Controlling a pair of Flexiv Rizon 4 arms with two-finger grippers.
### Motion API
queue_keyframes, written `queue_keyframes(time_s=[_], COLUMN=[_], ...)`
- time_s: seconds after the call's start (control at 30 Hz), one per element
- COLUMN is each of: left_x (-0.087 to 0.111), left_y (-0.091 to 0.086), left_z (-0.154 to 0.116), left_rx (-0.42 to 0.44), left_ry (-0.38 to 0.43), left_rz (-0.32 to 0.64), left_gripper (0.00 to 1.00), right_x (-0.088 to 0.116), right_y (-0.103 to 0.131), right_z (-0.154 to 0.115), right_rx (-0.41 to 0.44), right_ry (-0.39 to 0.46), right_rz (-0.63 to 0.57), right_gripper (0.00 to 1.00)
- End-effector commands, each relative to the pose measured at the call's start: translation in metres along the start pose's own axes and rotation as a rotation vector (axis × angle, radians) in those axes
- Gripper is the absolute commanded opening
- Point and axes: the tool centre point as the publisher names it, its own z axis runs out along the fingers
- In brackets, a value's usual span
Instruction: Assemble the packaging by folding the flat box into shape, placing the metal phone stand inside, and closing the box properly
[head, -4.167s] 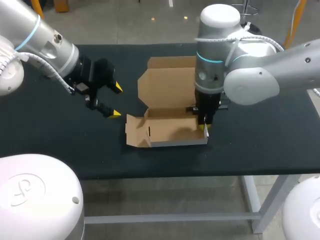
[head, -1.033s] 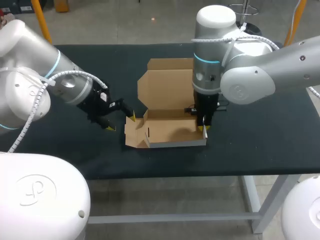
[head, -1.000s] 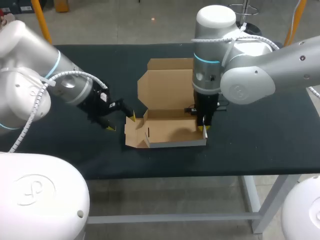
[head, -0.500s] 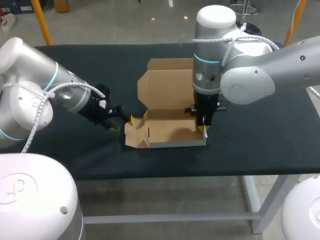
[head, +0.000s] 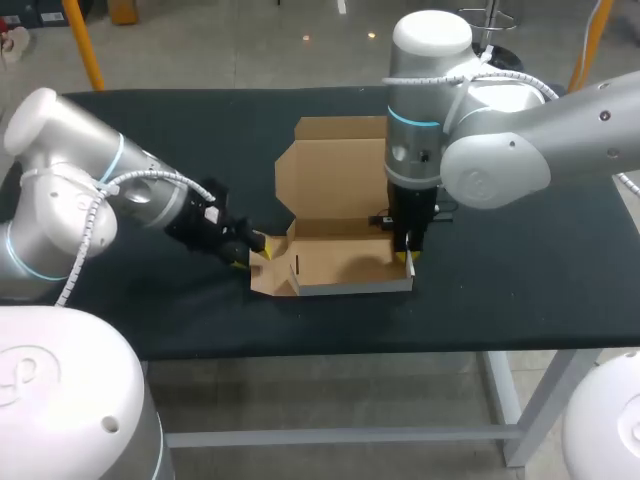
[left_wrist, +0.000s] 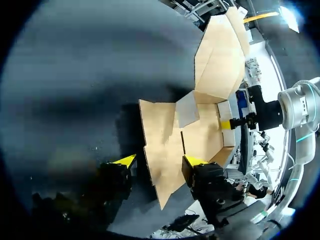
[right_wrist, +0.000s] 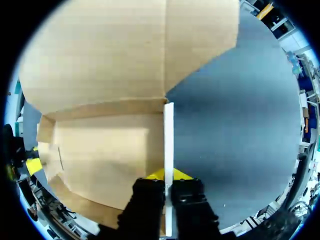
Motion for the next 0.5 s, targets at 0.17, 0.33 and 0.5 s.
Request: queue_keyframes(time_s=[0.17, 0.33, 0.5], left_x=[0.003, 0.015, 0.031], left_y=[-0.005, -0.007, -0.009], left_z=[0.013, 0.007, 0.003], left_rx=[-0.023, -0.021, -0.025], left_ry=[-0.009, -0.067, -0.182], left_rz=[-0.006, -0.028, -0.054], left_gripper=[0.0, 0.0, 0.0], right_x=[0.0, 0.0, 0.0], right_y=[0.001, 0.001, 0.001], right_z=[-0.001, -0.001, -0.001], right_rx=[0.004, 0.004, 0.004], right_ry=[-0.002, -0.002, -0.002], right_rz=[-0.001, -0.001, -0.001], right_gripper=[0.0, 0.0, 0.0])
